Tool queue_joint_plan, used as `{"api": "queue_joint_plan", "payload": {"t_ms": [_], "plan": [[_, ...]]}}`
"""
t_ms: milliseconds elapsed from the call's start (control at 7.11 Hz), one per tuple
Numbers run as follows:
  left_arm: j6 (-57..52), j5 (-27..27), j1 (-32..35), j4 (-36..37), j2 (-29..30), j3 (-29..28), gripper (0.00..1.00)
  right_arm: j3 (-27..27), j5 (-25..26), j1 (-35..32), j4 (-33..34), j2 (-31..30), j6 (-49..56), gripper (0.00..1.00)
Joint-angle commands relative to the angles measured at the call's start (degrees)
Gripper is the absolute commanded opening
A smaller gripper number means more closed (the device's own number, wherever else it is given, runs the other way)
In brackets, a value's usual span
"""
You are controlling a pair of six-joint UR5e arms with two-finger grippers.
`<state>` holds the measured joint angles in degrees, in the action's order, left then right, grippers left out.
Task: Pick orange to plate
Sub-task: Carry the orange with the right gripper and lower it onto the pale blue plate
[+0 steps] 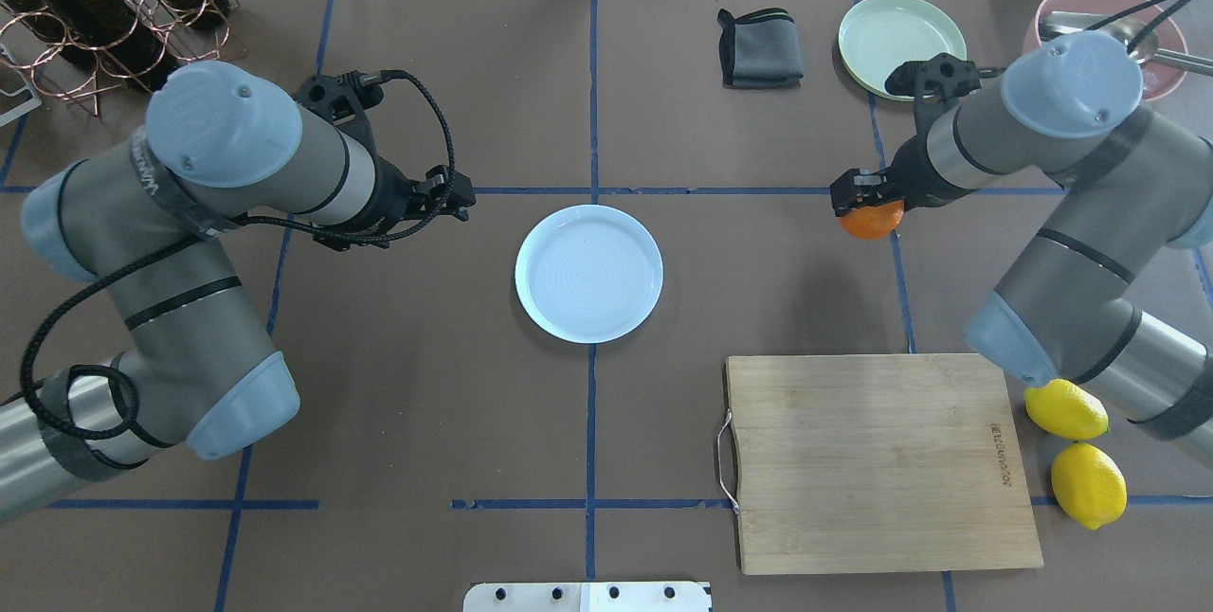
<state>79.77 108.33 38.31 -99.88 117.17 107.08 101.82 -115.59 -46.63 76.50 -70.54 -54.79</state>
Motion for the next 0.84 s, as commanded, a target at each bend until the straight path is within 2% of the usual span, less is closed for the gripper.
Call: {"api": "queue_joint_plan", "payload": {"t_ms": [0,141,281,422,703], "plan": [[-10.47,2.22,3.41,2.58,-3.08,3.22,1.00,-0.74,1.58,4.84,9.54,11.26,-7.81,0.00],[-16.69,5.72,7.44,6.15,-3.79,3.49,1.00,-2.75,5.33,8.01,9.64,14.69,-10.83,0.00],[-24.06,5.93,10.52,11.84,-4.06,4.27,1.00,-5.03,7.89,11.00,9.55,17.51,-13.91,0.00],[-28.23,5.84,10.73,14.60,-5.45,5.24,1.00,-8.54,9.75,12.95,9.64,21.02,-14.55,0.00],[-35.08,5.75,13.52,14.62,-9.84,6.74,1.00,-16.27,12.30,15.76,9.64,26.92,-14.55,0.00]]}}
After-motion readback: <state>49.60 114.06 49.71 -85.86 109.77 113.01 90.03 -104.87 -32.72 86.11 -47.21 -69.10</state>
